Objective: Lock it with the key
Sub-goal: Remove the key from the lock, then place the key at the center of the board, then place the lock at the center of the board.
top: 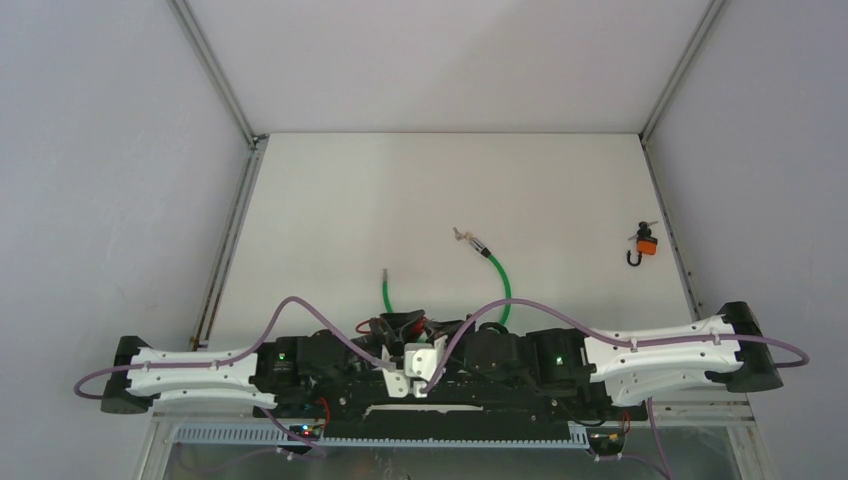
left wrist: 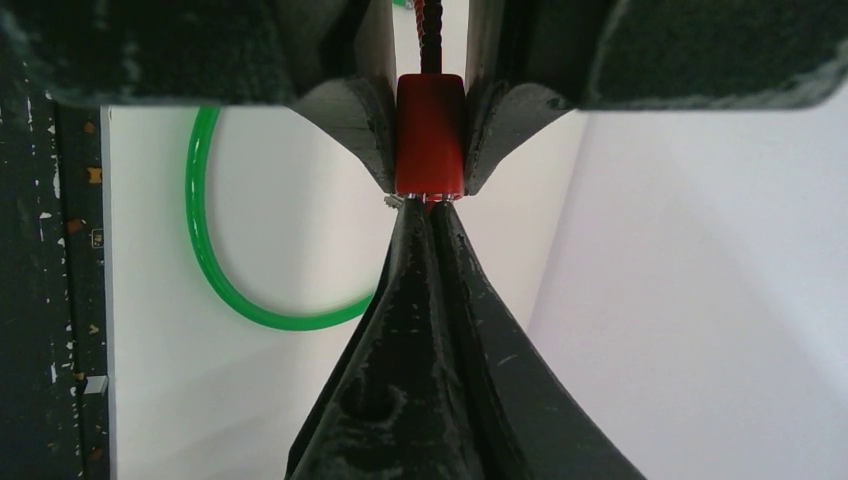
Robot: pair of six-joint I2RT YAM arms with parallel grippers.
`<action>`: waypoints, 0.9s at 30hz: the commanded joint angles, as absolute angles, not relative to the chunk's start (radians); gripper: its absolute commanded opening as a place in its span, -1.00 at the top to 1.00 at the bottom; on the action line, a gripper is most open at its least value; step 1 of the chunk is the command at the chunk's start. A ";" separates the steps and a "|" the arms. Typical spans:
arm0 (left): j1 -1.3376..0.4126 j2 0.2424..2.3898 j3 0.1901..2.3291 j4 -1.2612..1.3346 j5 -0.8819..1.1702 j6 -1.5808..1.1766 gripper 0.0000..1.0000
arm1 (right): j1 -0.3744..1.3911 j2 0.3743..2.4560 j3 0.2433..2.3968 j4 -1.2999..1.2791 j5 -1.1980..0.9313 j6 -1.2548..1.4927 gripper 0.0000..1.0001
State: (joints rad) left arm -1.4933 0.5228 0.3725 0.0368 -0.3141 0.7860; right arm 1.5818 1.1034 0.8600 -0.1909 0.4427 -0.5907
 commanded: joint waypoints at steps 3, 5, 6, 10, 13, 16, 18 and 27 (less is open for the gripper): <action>-1.496 0.505 0.446 0.101 -0.305 0.764 1.00 | 1.538 1.110 0.881 -0.216 0.637 -0.593 1.00; -1.496 0.500 0.448 0.085 -0.308 0.761 1.00 | 1.521 1.093 0.880 -0.238 0.658 -0.593 1.00; -1.496 0.495 0.449 0.080 -0.309 0.760 1.00 | 1.512 1.087 0.880 -0.252 0.670 -0.593 1.00; -1.496 0.474 0.447 0.060 -0.316 0.753 1.00 | 1.472 1.055 0.879 -0.317 0.702 -0.592 1.00; -1.496 0.462 0.448 0.043 -0.325 0.749 1.00 | 1.448 1.008 0.858 -0.340 0.724 -0.597 1.00; -1.496 0.457 0.448 0.027 -0.333 0.743 1.00 | 1.422 0.958 0.848 -0.372 0.740 -0.600 1.00; -1.496 0.461 0.450 0.013 -0.338 0.739 1.00 | 1.410 0.925 0.845 -0.394 0.753 -0.609 1.00; -1.496 0.489 0.474 -0.123 -0.376 0.703 1.00 | 1.386 0.800 0.846 -0.443 0.814 -0.683 1.00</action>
State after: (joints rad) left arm -1.4906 0.4938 0.4229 -0.0330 -0.3420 0.7479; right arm 1.4017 0.8608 0.8417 -0.3508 0.6155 -0.6247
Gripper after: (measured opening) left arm 0.274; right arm 0.013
